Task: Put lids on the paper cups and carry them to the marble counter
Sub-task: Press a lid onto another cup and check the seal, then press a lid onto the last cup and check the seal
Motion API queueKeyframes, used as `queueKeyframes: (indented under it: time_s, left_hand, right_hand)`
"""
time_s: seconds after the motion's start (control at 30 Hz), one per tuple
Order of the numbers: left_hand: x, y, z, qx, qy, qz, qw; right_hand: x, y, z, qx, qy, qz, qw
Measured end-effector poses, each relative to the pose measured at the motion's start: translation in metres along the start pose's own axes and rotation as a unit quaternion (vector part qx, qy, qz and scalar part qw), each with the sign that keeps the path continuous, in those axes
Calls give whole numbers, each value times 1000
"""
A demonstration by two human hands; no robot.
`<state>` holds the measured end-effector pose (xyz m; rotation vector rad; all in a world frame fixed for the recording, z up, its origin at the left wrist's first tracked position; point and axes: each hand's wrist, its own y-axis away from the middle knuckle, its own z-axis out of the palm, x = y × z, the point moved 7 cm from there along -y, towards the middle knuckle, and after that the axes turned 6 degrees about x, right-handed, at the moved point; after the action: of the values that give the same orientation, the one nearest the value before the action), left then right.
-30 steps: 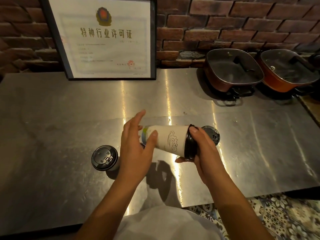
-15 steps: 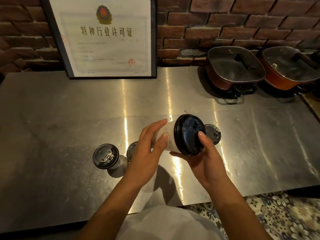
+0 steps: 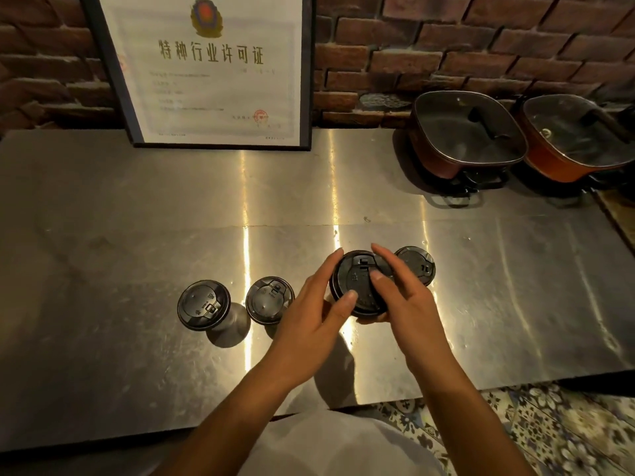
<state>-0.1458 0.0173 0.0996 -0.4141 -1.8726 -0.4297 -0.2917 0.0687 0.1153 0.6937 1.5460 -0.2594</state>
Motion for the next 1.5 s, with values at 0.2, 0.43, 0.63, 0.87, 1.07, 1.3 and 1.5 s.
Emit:
queueKeyframes:
  time_s: [0.2, 0.43, 0.63, 0.87, 1.07, 1.3, 1.5]
  left_hand:
    - [-42, 7, 32, 31, 17, -56, 998]
    - [-90, 15, 51, 146, 15, -149, 978]
    - [-110, -1, 45, 223, -16, -190, 956]
    - [-122, -13, 38, 273, -11, -235, 933]
    - [-116, -10, 39, 278, -68, -213, 934]
    - [-109, 4, 45, 289, -229, -203, 907]
    - [-87, 11, 35, 272, -248, -255, 894]
  right_hand:
    - [43, -12, -13, -57, 2, 61, 997]
    - [99, -52, 11, -183, 83, 69, 977]
    - [111, -78, 43, -223, 110, 18, 968]
    - [110, -87, 61, -246, 171, -31, 954]
    - [109, -89, 62, -265, 244, -103, 927]
    - [109, -87, 61, -267, 370, -196, 868]
    - [95, -86, 57, -265, 362, -224, 865]
